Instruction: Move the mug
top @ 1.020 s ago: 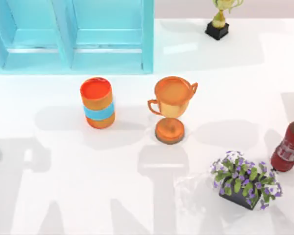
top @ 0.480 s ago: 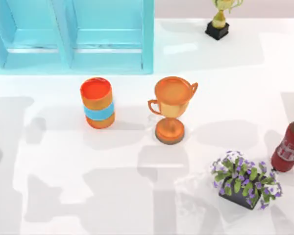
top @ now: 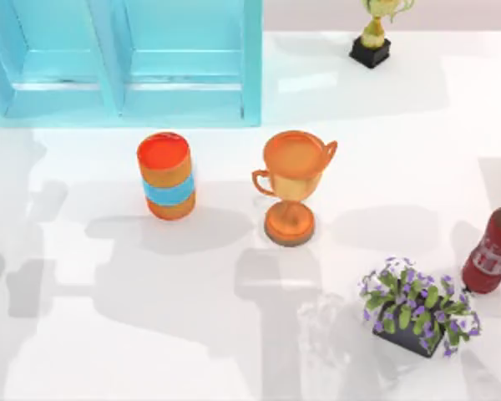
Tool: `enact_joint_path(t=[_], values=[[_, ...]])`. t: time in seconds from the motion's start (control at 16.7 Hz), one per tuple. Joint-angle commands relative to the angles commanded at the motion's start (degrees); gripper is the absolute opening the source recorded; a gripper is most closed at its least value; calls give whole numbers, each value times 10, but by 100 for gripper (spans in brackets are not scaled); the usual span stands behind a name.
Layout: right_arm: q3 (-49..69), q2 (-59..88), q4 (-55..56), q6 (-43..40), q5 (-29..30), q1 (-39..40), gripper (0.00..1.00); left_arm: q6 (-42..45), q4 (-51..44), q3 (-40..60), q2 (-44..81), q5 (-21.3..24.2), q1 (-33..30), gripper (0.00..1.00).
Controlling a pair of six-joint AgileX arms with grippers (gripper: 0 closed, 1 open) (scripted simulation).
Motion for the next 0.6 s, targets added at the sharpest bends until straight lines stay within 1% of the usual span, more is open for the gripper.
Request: enact_joint_path(t=[0.24, 0.6], values=[[0, 0, 0, 0, 0, 0, 100, 5, -31, 36, 42, 0, 4, 100], [0, 0, 0, 0, 0, 0, 100, 4, -21, 26, 43, 0, 2, 100]])
